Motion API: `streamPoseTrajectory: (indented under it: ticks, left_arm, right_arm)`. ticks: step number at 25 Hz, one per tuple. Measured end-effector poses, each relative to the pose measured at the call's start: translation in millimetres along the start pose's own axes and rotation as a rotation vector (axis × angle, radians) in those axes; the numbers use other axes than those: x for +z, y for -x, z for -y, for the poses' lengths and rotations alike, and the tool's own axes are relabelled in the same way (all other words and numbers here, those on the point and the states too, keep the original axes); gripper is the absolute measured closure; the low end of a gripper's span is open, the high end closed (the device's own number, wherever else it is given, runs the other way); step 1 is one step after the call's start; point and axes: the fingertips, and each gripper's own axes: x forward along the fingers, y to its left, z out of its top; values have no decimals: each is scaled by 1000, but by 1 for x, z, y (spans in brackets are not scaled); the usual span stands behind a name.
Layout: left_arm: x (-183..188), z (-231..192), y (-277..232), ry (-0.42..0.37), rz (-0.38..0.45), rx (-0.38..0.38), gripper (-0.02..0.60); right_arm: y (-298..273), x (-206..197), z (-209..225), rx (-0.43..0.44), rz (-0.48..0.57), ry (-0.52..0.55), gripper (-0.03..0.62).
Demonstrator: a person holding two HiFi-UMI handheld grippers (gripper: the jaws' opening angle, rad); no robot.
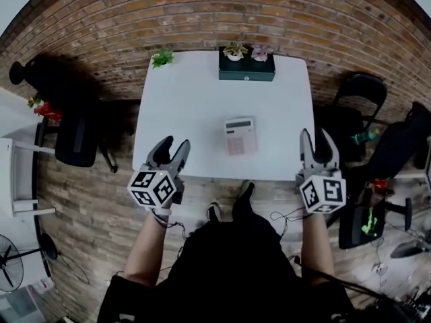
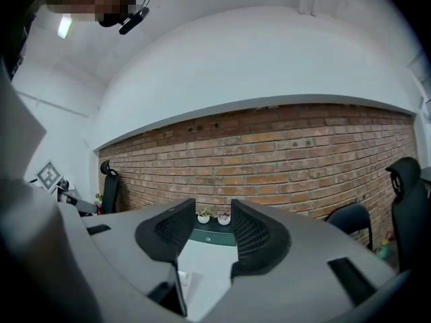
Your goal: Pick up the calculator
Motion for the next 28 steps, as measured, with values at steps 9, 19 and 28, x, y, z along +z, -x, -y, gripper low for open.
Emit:
streamPoseTrajectory:
  ticks: [9,19,28]
  left_arm:
    - [-18,23,-66,122,-65,-33,351]
    - [-97,20,-121,365,-270,-159,350]
    - [-177,21,-166,415,-527,-252,351]
  right_arm:
    - [-60,-14,32,143,-51,-45,431]
    - [-73,-34,54,147,-105,-90,447]
    - [-75,-46,63,56,-142,-141,457]
